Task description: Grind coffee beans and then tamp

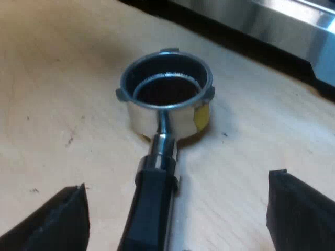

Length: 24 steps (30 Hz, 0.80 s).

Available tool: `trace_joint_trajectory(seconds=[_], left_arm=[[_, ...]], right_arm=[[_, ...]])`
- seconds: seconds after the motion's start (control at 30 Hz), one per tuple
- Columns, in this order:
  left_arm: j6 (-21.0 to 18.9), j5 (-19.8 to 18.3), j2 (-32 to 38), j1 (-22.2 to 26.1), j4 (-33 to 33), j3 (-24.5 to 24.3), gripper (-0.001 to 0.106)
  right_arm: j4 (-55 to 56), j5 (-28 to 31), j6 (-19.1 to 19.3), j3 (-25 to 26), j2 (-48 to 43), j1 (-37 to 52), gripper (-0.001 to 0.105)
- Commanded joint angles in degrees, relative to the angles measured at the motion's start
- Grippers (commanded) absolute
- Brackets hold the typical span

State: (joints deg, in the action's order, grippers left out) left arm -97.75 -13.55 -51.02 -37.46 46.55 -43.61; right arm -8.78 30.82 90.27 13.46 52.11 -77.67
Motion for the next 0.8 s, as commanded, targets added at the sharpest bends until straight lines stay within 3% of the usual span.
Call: trace_joint_trajectory(seconds=[0.03,0.23,0.47,0.67,0.73,0.8], left_arm=[[0.4,0.0,-0.9,-0.4,-0.5,-0.7,0.0],[0.4,-1.4,-8.4,-1.8,-2.0,-2.2,0.0],[0.7,3.6,-10.7,-8.6,-4.3,-2.2,0.0],[0.7,3.2,-14.0,-8.8,-5.1,-2.2,0.0],[0.7,0.9,-15.5,-8.8,-6.0,-2.2,0.0],[0.7,0.9,-16.7,-8.8,-7.0,-2.2,0.0]], right_arm=[[-0.4,-0.3,-0.1,-0.2,-0.2,0.0,0.07],[-0.4,-0.3,-0.1,-0.2,-0.2,0.0,0.07],[-0.4,-0.3,-0.1,-0.2,-0.2,0.0,0.07],[-0.4,-0.3,-0.4,-0.2,-0.2,0.0,0.07],[-0.4,-0.3,-0.5,-0.2,-0.2,0.0,0.07],[-0.4,-0.3,-0.5,-0.2,-0.2,0.0,0.07]])
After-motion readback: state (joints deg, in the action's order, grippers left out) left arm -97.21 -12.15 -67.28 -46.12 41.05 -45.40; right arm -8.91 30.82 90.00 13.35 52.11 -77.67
